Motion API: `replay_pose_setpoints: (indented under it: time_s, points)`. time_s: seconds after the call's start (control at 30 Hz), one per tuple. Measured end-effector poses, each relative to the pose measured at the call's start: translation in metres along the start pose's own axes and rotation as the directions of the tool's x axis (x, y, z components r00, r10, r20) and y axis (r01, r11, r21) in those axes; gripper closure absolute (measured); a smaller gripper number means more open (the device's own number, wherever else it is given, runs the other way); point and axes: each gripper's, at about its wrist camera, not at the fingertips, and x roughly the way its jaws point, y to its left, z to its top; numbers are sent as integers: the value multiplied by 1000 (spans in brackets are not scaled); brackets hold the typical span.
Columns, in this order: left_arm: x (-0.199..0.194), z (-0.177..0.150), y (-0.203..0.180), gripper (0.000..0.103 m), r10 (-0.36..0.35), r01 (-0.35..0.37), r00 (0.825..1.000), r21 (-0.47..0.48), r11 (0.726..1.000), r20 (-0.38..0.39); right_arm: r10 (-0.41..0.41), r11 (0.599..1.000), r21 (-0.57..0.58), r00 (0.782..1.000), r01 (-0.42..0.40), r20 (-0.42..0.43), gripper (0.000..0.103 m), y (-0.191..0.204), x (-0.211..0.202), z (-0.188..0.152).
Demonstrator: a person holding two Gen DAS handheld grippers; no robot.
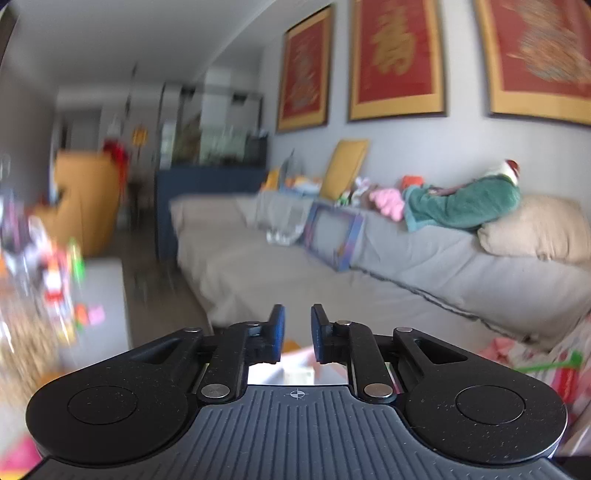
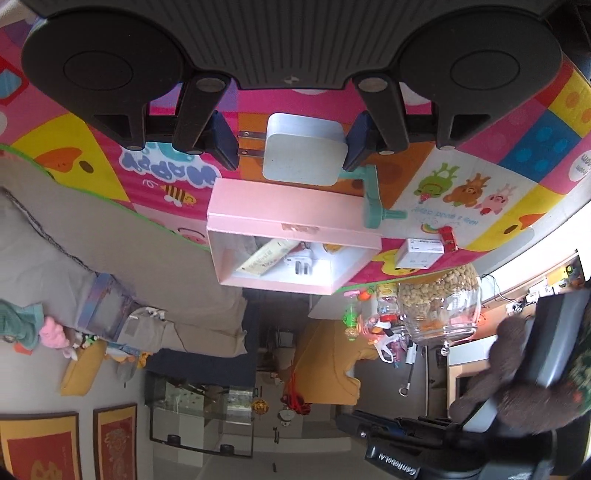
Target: Organize rigid objects
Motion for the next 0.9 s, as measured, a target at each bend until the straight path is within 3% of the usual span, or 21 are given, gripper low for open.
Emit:
replay_pose_setpoints:
  time_s: [0.13, 0.27, 0.47, 0.57, 0.63, 0.7, 0.9]
  points:
    - [0, -42, 5, 84, -21, 22, 991, 0, 1000, -131, -7, 1000, 20, 999, 8, -41, 41, -7, 11, -11]
    - [-9, -91, 10, 84, -37, 50, 964, 45, 998, -262, -25, 999, 46, 995, 29, -92, 41, -13, 29, -18]
    - [-8, -139, 8, 84, -98, 151, 920, 115, 982, -378, -43, 997, 53, 986, 52, -161, 41, -15, 50, -28]
    - [-2, -152, -3, 84, -128, 215, 895, 162, 963, -428, -42, 997, 60, 985, 53, -168, 37, -15, 53, -34]
    - [3, -160, -13, 84, -146, 260, 862, 176, 949, -485, -49, 997, 52, 985, 58, -167, 34, -14, 53, -35]
    - [2, -169, -22, 84, -152, 294, 841, 202, 934, -520, -51, 997, 56, 985, 60, -165, 33, -14, 52, -36]
    - [0, -179, -47, 81, -203, 363, 812, 201, 910, -547, -50, 996, 66, 988, 60, -149, 30, -15, 52, -38]
